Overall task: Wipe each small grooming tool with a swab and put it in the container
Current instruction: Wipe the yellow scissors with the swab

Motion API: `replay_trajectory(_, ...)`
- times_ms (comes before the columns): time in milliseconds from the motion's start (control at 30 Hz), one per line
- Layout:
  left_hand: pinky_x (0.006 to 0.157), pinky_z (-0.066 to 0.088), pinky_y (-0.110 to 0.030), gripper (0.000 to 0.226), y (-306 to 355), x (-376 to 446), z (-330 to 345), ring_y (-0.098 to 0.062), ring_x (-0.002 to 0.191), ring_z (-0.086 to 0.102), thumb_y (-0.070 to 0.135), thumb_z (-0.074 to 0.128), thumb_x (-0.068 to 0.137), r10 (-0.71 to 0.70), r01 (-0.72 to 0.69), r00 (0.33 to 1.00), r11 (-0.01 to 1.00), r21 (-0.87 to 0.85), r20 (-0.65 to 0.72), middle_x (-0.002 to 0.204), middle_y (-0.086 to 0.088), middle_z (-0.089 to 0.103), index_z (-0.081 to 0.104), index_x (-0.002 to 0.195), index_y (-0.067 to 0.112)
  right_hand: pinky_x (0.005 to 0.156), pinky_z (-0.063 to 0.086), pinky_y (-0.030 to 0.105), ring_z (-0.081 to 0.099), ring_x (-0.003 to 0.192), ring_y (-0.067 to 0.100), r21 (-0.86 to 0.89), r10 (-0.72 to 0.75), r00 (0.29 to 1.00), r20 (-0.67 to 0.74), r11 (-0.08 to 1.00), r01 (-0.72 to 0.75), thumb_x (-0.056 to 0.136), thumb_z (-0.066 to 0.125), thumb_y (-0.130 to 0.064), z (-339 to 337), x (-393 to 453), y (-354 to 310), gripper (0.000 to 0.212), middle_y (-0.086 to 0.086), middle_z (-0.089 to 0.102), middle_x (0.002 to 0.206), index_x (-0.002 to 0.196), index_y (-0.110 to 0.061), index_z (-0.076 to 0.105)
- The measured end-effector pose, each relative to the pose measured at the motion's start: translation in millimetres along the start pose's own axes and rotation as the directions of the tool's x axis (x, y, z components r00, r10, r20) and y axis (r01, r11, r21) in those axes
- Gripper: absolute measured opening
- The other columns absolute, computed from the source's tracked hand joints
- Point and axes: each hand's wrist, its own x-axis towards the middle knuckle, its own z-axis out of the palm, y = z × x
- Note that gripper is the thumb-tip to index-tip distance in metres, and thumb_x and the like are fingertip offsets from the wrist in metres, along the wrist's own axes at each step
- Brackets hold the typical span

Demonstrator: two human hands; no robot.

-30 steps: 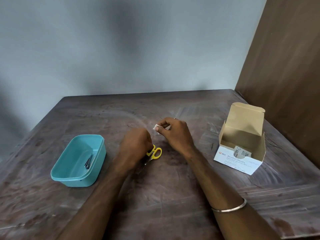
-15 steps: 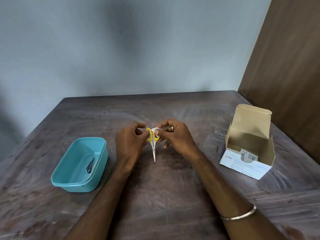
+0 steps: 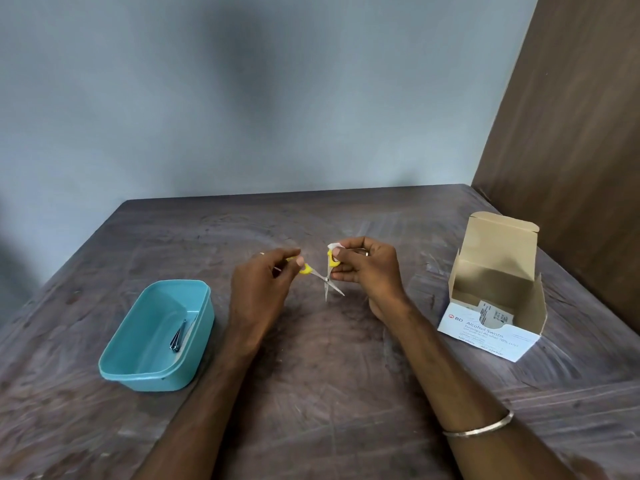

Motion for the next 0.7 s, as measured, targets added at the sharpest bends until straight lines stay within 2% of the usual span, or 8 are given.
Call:
replay_trajectory(67,0.072,0.054,-0.028,0.038,1,0,-4,-0.01,0.074,0.064,0.031,0.079,0.08,0.067,-0.069,0.997,0.996,0.05,0.041,0.088,0.004,0.072,0.072,0.116,0.024,0.053,0.06,0.028,0.067,0.051,0.014,0.026,0.02,0.999,-0.035,0.999,-0.019,0.086,0.071,0.005,-1,1,0,0.008,0.012,0.07,0.07,0.092,0.005,0.067)
replay_trajectory(133,0.069,0.051,-0.026,0.046,0,0,-5,-0.011,0.073,0.061,0.031,0.085,0.072,0.118,-0.126,0.99,0.985,0.114,0.074,0.086,0.003,0.069,0.072,0.115,0.023,0.051,0.059,0.027,0.067,0.05,0.014,0.047,0.048,0.997,-0.066,0.998,-0.045,0.086,0.07,0.007,-2,1,-1,0.008,0.013,0.07,0.07,0.093,0.006,0.066)
replay_trajectory(233,0.069,0.051,-0.031,0.044,-6,1,-2,-0.016,0.083,0.059,0.03,0.087,0.068,0.175,-0.187,0.982,0.96,0.207,0.075,0.097,-0.002,0.065,0.074,0.11,0.023,0.049,0.057,0.025,0.067,0.048,0.013,0.037,0.095,0.993,-0.075,0.995,-0.092,0.085,0.069,0.009,-2,1,-1,0.006,0.013,0.069,0.068,0.09,0.007,0.067)
replay_trajectory(333,0.073,0.047,-0.028,0.036,-10,2,2,-0.022,0.093,0.06,0.029,0.088,0.067,0.275,-0.292,0.956,0.917,0.273,0.1,0.11,-0.004,0.064,0.076,0.1,0.023,0.048,0.056,0.025,0.067,0.048,0.015,0.045,0.151,0.987,-0.054,0.988,-0.149,0.084,0.067,0.012,1,-2,-2,0.006,0.015,0.068,0.068,0.089,0.008,0.066)
replay_trajectory(400,0.076,0.051,-0.033,0.029,-7,0,5,-0.026,0.097,0.061,0.029,0.084,0.072,0.364,-0.391,0.92,0.88,0.27,0.146,0.109,-0.004,0.068,0.077,0.099,0.024,0.048,0.057,0.025,0.068,0.048,0.015,0.043,0.174,0.984,-0.045,0.984,-0.172,0.084,0.067,0.012,3,-3,-3,0.006,0.016,0.069,0.069,0.09,0.009,0.066)
replay_trajectory(500,0.066,0.054,-0.037,0.022,-6,-4,10,-0.025,0.089,0.06,0.036,0.068,0.082,0.464,-0.491,0.871,0.835,0.247,0.16,0.096,0.002,0.071,0.077,0.101,0.028,0.047,0.058,0.027,0.07,0.051,0.018,0.02,0.187,0.981,-0.046,0.982,-0.186,0.083,0.068,0.011,5,-5,-3,0.008,0.016,0.071,0.07,0.091,0.01,0.068)
replay_trajectory(600,0.058,0.051,-0.035,0.028,-9,-3,12,-0.024,0.081,0.058,0.041,0.057,0.088,0.518,-0.532,0.846,0.808,0.251,0.124,0.085,0.002,0.069,0.077,0.104,0.028,0.046,0.057,0.029,0.071,0.053,0.024,0.026,0.216,0.976,-0.038,0.976,-0.215,0.082,0.068,0.008,6,-5,-4,0.011,0.016,0.071,0.07,0.093,0.01,0.068)
replay_trajectory(700,0.062,0.047,-0.033,0.029,-10,-4,12,-0.02,0.081,0.056,0.04,0.056,0.091,0.505,-0.507,0.86,0.828,0.239,0.075,0.084,0.002,0.067,0.076,0.104,0.024,0.044,0.053,0.026,0.07,0.054,0.023,-0.031,0.249,0.969,-0.002,0.968,-0.249,0.085,0.07,-0.004,6,-7,-6,0.013,0.016,0.074,0.073,0.097,0.002,0.069)
